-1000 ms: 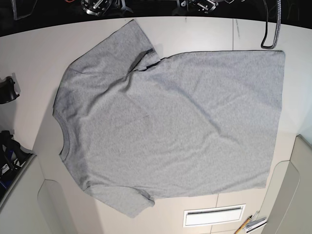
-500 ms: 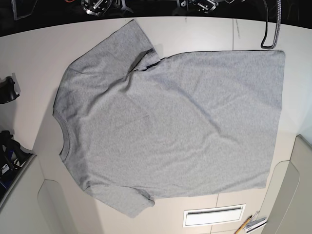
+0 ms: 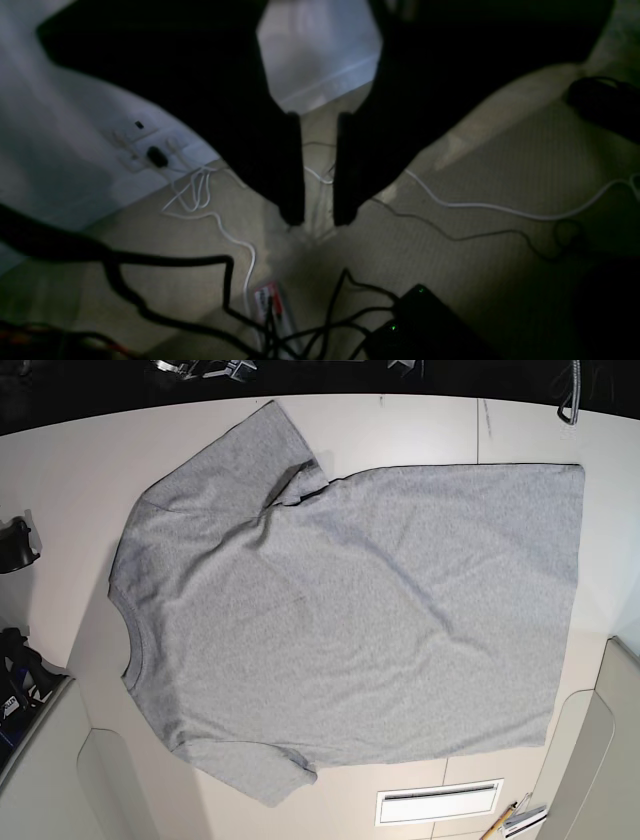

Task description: Fold the T-shirt properly

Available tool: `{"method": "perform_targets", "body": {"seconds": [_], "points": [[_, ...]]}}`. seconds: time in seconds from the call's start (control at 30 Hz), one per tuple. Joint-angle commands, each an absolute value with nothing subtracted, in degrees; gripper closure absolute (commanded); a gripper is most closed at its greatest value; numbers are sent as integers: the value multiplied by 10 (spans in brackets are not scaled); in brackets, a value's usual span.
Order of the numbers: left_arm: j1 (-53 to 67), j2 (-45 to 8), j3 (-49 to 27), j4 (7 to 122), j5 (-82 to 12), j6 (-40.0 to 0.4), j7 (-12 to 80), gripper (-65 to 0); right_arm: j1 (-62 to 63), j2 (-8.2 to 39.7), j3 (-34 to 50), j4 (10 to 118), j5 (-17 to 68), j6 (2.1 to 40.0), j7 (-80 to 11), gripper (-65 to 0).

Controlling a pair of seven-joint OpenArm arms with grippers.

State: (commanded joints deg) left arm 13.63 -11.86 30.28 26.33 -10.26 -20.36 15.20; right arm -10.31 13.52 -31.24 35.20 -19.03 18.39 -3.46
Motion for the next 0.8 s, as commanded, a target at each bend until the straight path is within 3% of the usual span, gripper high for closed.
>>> {"method": "perform_targets", "body": {"seconds": [0.17,0.3,0.67,0.8], "points": [[200,-149,300,357,-105,-202,174,-103,-167,188,-312,451,-151,184,-35,-104],[264,-156,250,432,-105,-201,196,-103,-210,228,-312,524,-119,183,-54,-104],[433,-190,81,681,-105,-204,221,-103,-291,323,-312,774,-40,182,-275,-104],[501,-194,36,785,-105,-204,241,-103,-316,348,-309,850,-10,182,-298,-104]]}}
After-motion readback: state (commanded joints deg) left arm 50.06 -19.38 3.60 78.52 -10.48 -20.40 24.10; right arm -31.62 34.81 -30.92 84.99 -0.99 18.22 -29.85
